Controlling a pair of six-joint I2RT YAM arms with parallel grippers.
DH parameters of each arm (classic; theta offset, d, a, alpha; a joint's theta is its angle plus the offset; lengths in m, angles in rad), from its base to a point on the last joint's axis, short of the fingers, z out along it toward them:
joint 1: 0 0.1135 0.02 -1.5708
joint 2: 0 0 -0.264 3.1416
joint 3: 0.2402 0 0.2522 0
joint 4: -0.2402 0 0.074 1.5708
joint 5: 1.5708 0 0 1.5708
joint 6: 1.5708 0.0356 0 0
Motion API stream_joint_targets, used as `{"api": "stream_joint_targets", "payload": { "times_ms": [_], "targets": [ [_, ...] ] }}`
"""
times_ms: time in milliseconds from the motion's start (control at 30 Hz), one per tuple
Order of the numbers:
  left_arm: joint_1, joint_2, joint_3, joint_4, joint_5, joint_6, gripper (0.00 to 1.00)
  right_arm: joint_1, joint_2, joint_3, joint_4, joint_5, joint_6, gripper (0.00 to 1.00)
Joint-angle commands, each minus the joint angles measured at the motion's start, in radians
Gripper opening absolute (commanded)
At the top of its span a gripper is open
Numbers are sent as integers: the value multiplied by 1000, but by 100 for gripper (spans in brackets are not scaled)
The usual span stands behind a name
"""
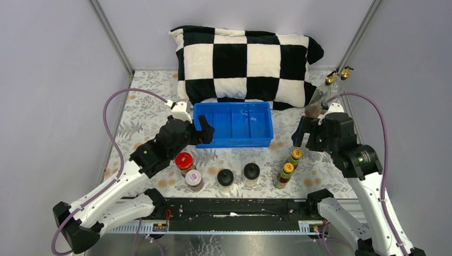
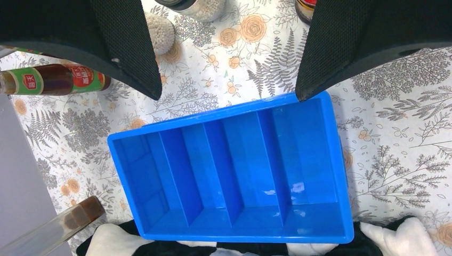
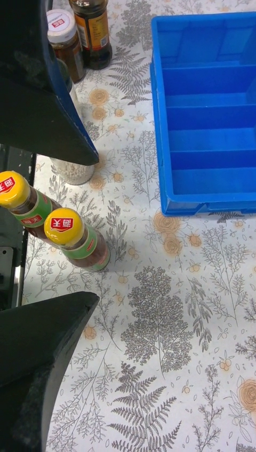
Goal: Organize the condiment bottles
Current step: Pick up the bottle from the center of the board.
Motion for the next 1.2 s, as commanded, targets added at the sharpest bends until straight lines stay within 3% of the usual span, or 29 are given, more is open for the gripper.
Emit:
{"api": "stream_joint_targets", "payload": {
  "times_ms": [0, 567, 867, 1167],
  "targets": [
    [6, -4, -20, 31, 8, -14, 99, -2, 10, 46, -53, -15, -35, 93],
    [6, 1, -31, 37, 27, -27, 99, 30, 19, -22, -85, -64, -22, 87],
    [6, 11, -21, 36, 32, -31, 99, 192, 41, -36, -116, 71, 54, 87],
    [6, -5, -27, 33, 33, -28, 99, 210, 54, -41, -125, 157, 78, 85]
  ]
}}
